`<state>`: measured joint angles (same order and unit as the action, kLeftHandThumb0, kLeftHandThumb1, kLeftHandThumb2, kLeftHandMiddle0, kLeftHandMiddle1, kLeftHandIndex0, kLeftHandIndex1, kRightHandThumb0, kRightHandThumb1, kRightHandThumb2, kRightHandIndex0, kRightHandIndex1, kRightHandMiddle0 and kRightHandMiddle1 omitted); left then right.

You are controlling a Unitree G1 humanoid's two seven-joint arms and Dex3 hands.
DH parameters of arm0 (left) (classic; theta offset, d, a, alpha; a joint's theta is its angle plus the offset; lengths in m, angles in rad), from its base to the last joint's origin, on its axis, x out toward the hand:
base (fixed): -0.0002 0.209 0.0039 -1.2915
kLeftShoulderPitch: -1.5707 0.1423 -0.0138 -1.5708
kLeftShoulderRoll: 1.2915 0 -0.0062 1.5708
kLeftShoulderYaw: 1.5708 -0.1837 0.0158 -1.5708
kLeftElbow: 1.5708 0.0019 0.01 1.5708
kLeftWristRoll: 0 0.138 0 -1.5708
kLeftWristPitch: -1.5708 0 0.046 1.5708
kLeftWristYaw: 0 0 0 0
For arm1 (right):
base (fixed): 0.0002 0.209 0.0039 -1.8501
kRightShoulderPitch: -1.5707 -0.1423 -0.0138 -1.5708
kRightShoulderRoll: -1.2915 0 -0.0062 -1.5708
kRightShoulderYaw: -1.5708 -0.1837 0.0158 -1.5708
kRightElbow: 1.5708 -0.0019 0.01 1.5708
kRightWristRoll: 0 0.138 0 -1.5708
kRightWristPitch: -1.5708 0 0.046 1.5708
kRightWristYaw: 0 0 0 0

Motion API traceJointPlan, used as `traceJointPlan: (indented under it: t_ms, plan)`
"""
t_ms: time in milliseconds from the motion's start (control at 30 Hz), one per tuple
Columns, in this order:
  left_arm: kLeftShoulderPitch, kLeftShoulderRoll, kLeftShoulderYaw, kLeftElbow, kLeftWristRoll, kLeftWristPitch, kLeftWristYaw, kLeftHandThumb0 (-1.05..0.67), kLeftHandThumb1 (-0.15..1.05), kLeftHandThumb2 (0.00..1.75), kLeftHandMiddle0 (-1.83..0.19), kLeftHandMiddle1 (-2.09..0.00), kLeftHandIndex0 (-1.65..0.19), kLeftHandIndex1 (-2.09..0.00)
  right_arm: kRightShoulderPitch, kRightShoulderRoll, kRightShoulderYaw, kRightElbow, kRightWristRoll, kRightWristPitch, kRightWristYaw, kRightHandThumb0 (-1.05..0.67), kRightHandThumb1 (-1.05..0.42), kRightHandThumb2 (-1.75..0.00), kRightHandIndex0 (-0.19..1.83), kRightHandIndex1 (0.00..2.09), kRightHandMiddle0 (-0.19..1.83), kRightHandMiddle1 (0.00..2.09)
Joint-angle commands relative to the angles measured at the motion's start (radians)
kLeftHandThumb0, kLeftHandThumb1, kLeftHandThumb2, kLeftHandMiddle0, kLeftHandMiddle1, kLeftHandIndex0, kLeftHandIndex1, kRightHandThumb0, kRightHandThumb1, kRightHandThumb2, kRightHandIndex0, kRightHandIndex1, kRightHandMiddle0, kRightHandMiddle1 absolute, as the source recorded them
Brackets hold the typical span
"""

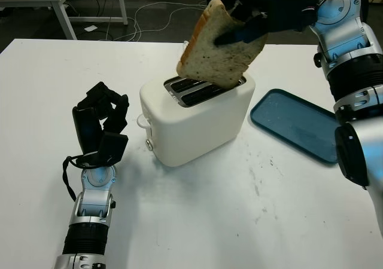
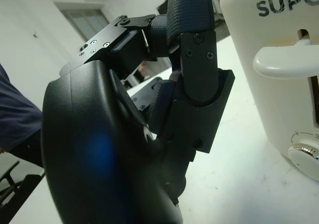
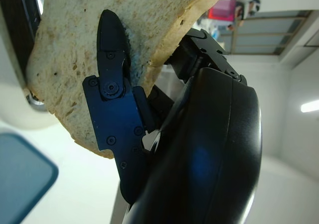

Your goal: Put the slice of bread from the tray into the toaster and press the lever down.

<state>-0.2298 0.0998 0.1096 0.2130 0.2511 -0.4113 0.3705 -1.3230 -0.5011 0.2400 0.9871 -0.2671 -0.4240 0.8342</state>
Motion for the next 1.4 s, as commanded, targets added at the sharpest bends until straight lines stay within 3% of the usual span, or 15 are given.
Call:
traceJointPlan:
  t_ms: [0, 433, 833, 1367]
  plan:
    - [-0.001, 0.004, -0.001, -0.014, 0.004, 0.005, -0.002, -0.84, 0.92, 0.37, -1.2, -1.58, -0.91, -1.55, 0.014, -0.019, 0.02, -0.008, -0.029, 0.016, 0.006, -0.43, -0.92, -0.48, 1.02, 1.75, 0.72, 1.75]
    - [0.0, -0.001, -0.001, -0.016, 0.002, 0.004, -0.004, -0.84, 0.92, 0.35, -1.2, -1.57, -0.91, -1.54, 0.046, -0.023, 0.049, -0.005, -0.025, -0.111, 0.075, -0.4, -0.92, -0.49, 1.08, 1.75, 0.77, 1.75]
    - [0.005, -0.006, -0.001, -0.026, -0.002, 0.01, -0.006, -0.84, 0.92, 0.35, -1.19, -1.59, -0.9, -1.55, 0.045, 0.004, 0.088, -0.09, -0.035, -0.104, 0.115, -0.4, -0.92, -0.44, 1.09, 1.75, 0.81, 1.75]
    - [0.013, -0.012, -0.002, -0.027, 0.004, 0.006, 0.005, -0.83, 0.92, 0.35, -1.2, -1.6, -0.9, -1.56, 0.019, 0.049, 0.171, -0.12, -0.162, -0.218, -0.018, -0.44, -0.92, -0.4, 1.12, 1.75, 0.87, 1.75]
